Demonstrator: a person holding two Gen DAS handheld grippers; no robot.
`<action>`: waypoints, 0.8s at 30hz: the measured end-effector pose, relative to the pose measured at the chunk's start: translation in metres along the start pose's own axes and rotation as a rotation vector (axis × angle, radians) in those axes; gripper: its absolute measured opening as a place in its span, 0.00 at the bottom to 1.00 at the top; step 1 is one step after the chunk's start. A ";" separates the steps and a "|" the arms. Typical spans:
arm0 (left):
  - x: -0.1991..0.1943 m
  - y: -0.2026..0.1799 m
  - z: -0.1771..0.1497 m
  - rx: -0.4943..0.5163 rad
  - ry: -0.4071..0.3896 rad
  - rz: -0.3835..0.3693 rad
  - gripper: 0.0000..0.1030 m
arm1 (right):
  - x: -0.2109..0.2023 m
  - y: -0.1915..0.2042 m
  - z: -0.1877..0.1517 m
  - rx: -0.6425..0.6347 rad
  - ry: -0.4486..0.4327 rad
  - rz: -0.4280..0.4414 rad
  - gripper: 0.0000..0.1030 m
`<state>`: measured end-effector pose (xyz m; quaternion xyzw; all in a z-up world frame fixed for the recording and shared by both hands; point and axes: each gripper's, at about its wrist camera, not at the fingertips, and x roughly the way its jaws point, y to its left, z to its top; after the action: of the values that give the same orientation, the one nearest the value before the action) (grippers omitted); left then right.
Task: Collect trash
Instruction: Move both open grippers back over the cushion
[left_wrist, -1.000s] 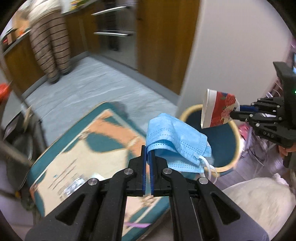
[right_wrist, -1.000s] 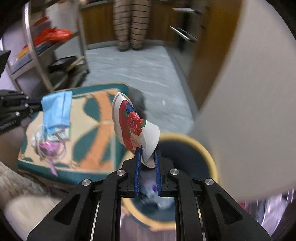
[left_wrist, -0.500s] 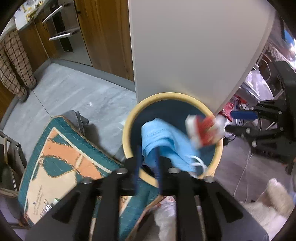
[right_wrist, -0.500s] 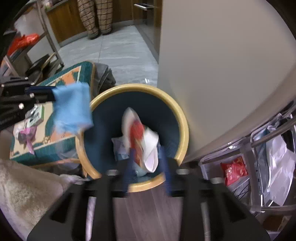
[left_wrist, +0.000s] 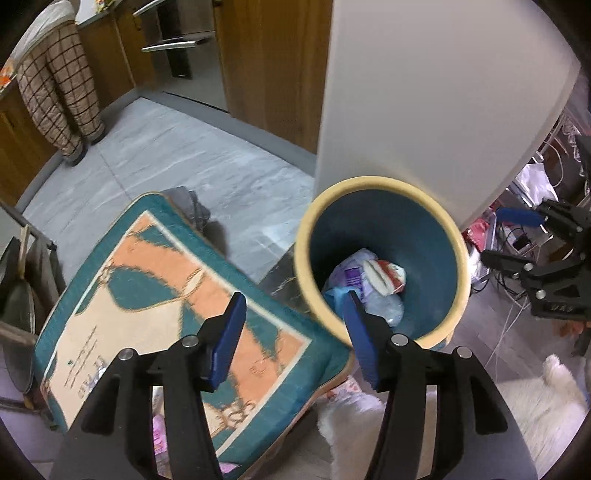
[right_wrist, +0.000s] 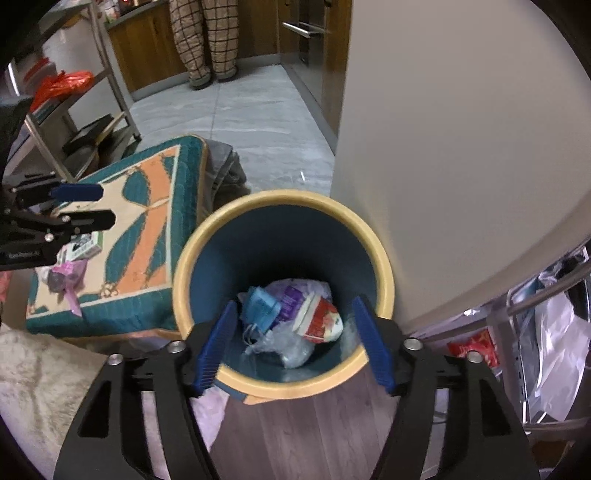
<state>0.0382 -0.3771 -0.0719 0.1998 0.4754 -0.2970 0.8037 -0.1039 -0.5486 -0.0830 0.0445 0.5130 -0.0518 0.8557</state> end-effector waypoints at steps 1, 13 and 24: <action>-0.004 0.005 -0.004 -0.004 -0.006 0.006 0.57 | -0.003 0.003 0.003 0.001 -0.008 0.005 0.79; -0.065 0.118 -0.067 -0.152 -0.042 0.164 0.77 | -0.047 0.098 0.069 -0.051 -0.120 0.146 0.94; -0.102 0.240 -0.156 -0.456 -0.028 0.327 0.81 | -0.027 0.264 0.137 -0.145 -0.070 0.311 0.95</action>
<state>0.0599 -0.0752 -0.0459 0.0836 0.4801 -0.0517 0.8717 0.0384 -0.3031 0.0114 0.0597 0.4723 0.1168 0.8716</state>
